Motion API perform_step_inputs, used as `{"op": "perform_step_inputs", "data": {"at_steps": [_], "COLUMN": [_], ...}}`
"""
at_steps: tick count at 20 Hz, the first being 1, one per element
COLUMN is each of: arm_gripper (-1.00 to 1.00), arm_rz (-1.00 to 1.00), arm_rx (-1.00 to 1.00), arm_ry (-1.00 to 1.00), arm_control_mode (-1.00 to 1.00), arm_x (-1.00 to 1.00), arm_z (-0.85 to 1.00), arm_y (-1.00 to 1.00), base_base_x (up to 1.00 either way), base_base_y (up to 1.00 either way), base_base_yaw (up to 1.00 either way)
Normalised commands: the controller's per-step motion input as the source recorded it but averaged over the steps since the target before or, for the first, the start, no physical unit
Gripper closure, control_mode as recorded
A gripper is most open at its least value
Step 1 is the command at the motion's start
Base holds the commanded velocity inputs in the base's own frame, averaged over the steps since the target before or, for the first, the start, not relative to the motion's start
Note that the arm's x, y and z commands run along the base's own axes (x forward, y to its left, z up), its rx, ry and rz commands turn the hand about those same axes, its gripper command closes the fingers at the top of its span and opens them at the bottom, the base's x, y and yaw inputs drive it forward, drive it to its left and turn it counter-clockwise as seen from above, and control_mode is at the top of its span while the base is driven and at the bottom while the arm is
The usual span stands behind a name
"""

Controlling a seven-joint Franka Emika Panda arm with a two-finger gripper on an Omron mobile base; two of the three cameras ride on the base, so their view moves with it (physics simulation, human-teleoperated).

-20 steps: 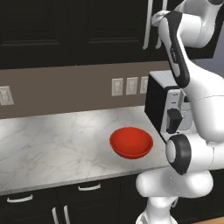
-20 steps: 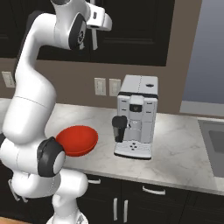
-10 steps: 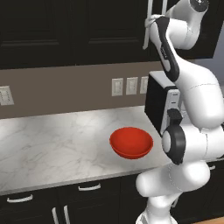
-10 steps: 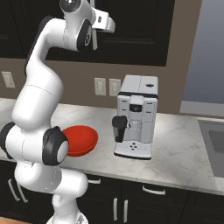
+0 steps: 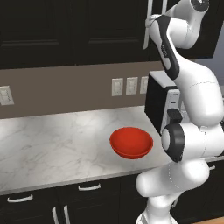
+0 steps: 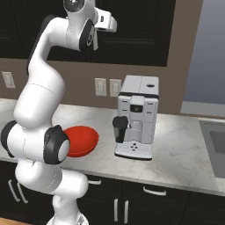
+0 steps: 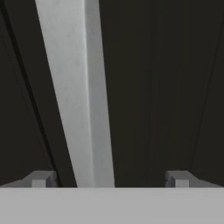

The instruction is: Open the cabinet and setup a tea strainer by placing it in the bowl upright.

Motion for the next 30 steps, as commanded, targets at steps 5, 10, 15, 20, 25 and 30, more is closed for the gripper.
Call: {"op": "perform_step_inputs", "data": {"at_steps": [5,10,15,20,25,30], "arm_gripper": [-1.00,1.00,1.00,1.00,1.00,1.00], "arm_rz": [0.00,0.00,0.00,0.00,0.00,0.00], "arm_rx": [0.00,0.00,0.00,0.00,0.00,-0.05], "arm_ry": [0.00,0.00,0.00,0.00,-0.03,-0.02], "arm_control_mode": [-1.00,-1.00,-1.00,-1.00,-1.00,-1.00], "arm_x": [0.31,0.31,0.30,0.16,0.03,0.03], "arm_z": [-0.05,-0.06,-0.04,0.00,0.00,-0.03], "arm_y": [0.00,0.00,0.00,0.00,0.00,0.00], "base_base_x": [0.00,0.00,0.00,0.00,0.00,0.00], "base_base_y": [0.00,0.00,0.00,0.00,0.00,0.00], "base_base_yaw": [0.00,0.00,0.00,0.00,0.00,0.00]}}
